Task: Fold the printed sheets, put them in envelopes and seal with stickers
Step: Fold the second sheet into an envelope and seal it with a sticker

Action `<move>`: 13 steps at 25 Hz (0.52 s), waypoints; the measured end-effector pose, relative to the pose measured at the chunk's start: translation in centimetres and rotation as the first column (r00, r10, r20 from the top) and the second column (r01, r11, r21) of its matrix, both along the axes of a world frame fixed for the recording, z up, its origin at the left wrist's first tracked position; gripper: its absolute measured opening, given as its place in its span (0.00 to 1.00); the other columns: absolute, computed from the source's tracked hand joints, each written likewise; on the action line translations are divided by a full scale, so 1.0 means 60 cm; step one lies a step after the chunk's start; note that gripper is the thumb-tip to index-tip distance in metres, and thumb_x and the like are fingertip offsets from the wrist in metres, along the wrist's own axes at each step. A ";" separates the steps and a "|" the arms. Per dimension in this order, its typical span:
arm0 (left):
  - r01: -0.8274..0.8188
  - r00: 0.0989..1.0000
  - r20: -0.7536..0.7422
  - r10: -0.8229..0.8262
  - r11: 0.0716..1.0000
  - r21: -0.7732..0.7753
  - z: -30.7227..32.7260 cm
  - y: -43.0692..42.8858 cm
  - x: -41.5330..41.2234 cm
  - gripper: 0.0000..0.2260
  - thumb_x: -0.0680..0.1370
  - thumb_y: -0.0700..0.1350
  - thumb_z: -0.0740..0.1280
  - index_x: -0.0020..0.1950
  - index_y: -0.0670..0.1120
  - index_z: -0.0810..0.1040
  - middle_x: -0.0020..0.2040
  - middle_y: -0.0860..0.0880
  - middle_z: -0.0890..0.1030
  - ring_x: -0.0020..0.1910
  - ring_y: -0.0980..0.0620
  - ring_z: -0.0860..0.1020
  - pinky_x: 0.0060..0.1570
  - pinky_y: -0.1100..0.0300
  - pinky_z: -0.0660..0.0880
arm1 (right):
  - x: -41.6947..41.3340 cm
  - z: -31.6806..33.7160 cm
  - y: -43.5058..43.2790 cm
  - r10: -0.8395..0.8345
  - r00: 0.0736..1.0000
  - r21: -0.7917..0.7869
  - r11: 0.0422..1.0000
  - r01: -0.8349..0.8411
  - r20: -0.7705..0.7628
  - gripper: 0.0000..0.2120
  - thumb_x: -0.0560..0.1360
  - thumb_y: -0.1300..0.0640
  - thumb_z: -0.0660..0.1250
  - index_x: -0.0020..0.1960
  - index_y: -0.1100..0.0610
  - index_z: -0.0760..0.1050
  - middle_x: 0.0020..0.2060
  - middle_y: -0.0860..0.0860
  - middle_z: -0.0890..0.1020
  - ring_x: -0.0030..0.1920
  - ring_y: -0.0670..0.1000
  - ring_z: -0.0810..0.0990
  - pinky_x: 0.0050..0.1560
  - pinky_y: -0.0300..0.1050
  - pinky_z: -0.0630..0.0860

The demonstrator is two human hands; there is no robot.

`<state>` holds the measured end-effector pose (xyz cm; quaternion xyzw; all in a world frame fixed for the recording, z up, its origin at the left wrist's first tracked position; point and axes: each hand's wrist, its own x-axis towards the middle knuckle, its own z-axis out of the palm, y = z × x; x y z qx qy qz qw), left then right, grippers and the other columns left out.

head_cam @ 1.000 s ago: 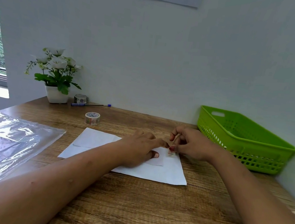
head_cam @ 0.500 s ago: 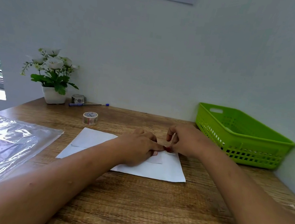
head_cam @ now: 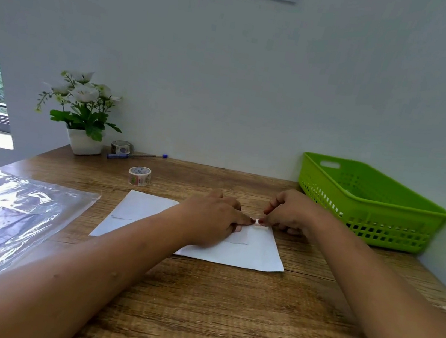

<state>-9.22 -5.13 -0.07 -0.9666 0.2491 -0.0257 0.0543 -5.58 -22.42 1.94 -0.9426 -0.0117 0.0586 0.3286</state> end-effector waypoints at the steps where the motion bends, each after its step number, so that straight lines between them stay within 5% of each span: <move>1: -0.001 1.000 0.010 0.001 1.000 0.001 0.001 0.000 -0.001 0.19 0.82 0.52 0.50 0.73 0.61 0.60 0.71 0.52 0.66 0.68 0.47 0.63 0.64 0.48 0.67 | 0.001 0.001 -0.001 -0.006 1.000 0.009 1.000 0.006 -0.015 0.08 0.69 0.61 0.75 0.40 0.55 0.75 0.34 0.52 0.77 0.34 0.48 0.74 0.33 0.39 0.70; 13: 0.026 0.999 0.047 -0.023 0.997 -0.067 -0.001 0.004 -0.005 0.18 0.82 0.51 0.54 0.71 0.64 0.64 0.74 0.54 0.62 0.71 0.49 0.62 0.64 0.47 0.68 | 0.002 -0.002 -0.019 0.047 0.997 0.018 0.999 -0.047 -0.054 0.08 0.72 0.57 0.72 0.49 0.53 0.76 0.35 0.49 0.76 0.33 0.45 0.73 0.28 0.37 0.69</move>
